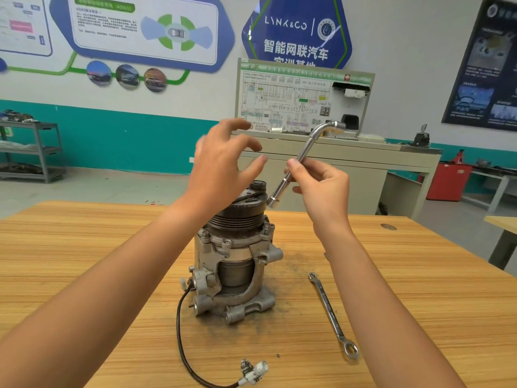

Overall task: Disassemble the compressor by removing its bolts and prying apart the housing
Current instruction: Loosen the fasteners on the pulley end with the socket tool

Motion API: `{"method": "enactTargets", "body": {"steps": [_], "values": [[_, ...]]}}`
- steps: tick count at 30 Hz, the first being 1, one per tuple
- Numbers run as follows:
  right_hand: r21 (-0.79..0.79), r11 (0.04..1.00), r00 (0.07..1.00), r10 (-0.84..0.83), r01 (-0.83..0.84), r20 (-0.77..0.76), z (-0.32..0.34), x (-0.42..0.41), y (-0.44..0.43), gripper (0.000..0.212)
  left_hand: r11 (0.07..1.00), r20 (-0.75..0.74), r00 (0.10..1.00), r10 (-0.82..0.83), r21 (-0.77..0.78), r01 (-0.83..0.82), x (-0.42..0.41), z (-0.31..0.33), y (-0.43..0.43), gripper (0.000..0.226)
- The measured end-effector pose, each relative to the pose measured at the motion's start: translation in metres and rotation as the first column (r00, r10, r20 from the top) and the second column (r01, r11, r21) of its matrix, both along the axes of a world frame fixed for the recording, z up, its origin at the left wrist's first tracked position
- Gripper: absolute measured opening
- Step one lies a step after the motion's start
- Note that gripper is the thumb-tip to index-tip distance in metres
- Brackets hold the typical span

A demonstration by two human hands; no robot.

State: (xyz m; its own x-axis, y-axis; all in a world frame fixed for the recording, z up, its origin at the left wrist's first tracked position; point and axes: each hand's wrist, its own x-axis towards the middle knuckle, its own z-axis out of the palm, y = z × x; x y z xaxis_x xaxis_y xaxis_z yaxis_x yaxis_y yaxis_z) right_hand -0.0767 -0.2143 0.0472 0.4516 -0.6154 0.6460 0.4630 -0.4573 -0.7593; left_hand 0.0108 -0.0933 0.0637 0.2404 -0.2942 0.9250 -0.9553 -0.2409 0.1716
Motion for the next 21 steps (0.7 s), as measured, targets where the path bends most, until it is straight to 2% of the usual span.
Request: {"method": "enactTargets", "body": {"steps": [2, 3, 4, 5, 6, 7, 8, 9, 15, 17, 19, 21], "values": [[0.004, 1.0, 1.0, -0.019, 0.019, 0.001, 0.001, -0.003, -0.004, 0.011, 0.992, 0.335, 0.942, 0.027, 0.109, -0.067, -0.005, 0.003, 0.009, 0.015], [0.008, 1.0, 1.0, -0.03, 0.03, -0.005, 0.001, -0.004, -0.007, 0.012, 0.961, 0.415, 0.909, -0.027, 0.262, -0.091, -0.007, 0.004, 0.011, 0.018], [0.015, 0.999, 0.999, -0.043, 0.043, -0.012, 0.0, -0.006, -0.009, 0.013, 0.88, 0.428, 0.901, -0.074, 0.453, -0.143, -0.01, 0.003, 0.011, 0.02], [0.023, 0.998, 0.998, -0.055, 0.056, -0.019, -0.001, -0.006, -0.012, 0.014, 0.754, 0.408, 0.91, -0.076, 0.621, -0.215, -0.012, 0.001, 0.008, 0.022], [0.031, 0.997, 0.997, -0.066, 0.067, -0.026, -0.003, -0.008, -0.014, 0.016, 0.628, 0.4, 0.916, -0.036, 0.722, -0.291, -0.013, -0.004, 0.003, 0.025], [0.04, 0.996, 0.997, -0.073, 0.074, -0.032, -0.005, -0.009, -0.015, 0.017, 0.522, 0.411, 0.912, 0.005, 0.777, -0.353, -0.013, -0.01, -0.002, 0.028], [0.046, 0.996, 0.996, -0.077, 0.079, -0.041, -0.008, -0.01, -0.017, 0.017, 0.455, 0.427, 0.904, 0.019, 0.802, -0.388, -0.013, -0.016, -0.007, 0.03], [0.045, 0.995, 0.995, -0.082, 0.084, -0.052, -0.011, -0.011, -0.017, 0.018, 0.426, 0.438, 0.899, 0.016, 0.81, -0.403, -0.012, -0.022, -0.011, 0.033], [0.027, 0.995, 0.989, -0.098, 0.101, -0.107, -0.024, -0.016, -0.02, 0.019, 0.439, 0.405, 0.914, 0.014, 0.819, -0.369, -0.009, -0.027, -0.019, 0.031], [0.027, 0.995, 0.989, -0.095, 0.099, -0.109, -0.025, -0.017, -0.02, 0.018, 0.466, 0.354, 0.935, 0.018, 0.825, -0.321, -0.008, -0.021, -0.018, 0.029], [0.026, 0.996, 0.991, -0.085, 0.088, -0.105, -0.025, -0.017, -0.019, 0.018, 0.557, 0.28, 0.96, 0.024, 0.793, -0.246, -0.008, -0.011, -0.014, 0.028], [0.028, 0.996, 0.992, -0.077, 0.08, -0.103, -0.025, -0.018, -0.018, 0.017, 0.688, 0.222, 0.975, 0.017, 0.705, -0.172, -0.007, 0.003, -0.004, 0.026]]}}
